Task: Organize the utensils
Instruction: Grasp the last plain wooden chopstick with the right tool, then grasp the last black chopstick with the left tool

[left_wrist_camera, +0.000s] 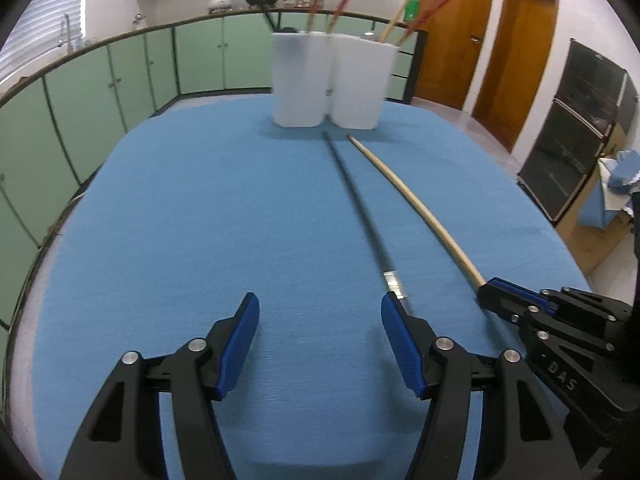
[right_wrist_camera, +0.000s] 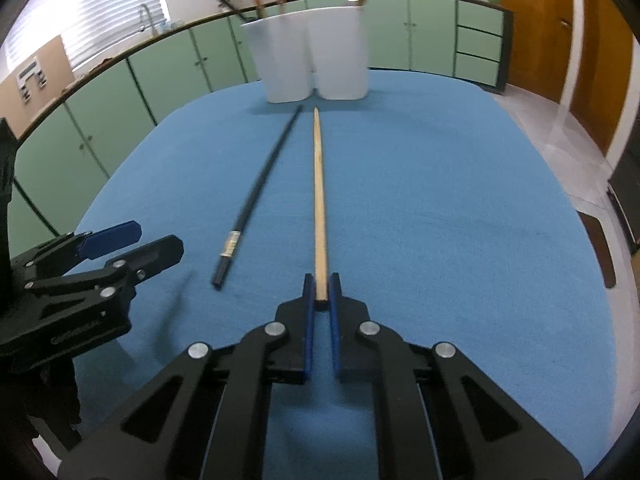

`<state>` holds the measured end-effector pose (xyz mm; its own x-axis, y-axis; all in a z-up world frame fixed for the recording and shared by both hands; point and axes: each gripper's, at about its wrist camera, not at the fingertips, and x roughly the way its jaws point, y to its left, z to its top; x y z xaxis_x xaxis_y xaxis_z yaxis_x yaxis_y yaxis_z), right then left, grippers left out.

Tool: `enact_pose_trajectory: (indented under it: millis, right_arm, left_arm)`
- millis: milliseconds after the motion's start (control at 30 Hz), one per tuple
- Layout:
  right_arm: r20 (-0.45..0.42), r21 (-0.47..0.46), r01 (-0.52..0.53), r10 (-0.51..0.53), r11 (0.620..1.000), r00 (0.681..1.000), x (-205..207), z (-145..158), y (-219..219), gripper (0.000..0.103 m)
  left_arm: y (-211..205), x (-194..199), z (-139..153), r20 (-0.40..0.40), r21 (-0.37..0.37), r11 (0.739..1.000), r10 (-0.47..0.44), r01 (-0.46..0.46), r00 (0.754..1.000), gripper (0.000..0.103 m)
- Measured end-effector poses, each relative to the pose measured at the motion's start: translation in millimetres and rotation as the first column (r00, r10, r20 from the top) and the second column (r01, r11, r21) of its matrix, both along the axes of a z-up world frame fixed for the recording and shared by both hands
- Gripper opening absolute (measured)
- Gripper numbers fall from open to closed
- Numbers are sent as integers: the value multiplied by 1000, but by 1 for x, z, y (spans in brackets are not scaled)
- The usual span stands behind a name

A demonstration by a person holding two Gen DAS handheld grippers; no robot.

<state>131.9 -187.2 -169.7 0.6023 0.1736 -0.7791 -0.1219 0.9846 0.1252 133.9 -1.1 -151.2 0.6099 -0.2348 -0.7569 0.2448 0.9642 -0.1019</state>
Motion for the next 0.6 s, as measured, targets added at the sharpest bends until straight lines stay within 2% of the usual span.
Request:
enact_pose_trajectory:
  millis: [67,233,533,600]
  right_arm:
    - [0,-1,14,-14,1000,1000,-1,0,-7,6]
    - [-7,-3,19,-19,1000,1000,0,-2,-18,6]
    - [-13,6,-1,1,1000,1000,1,-3,-23,7]
    - [-12,10,-2,2,1000,1000,1,-3,-23,7]
  left_arm:
    - [-9,-1,-1,-4,-7,1000,-20,20,1000,62]
    - [-27,0,-9,-22,28,999,-34,34,999,61]
    - [-41,2,-11,-17,89,996,-22,23,1000,47]
    - [-43,1,-10,-11,100,995,-21,22,1000,40]
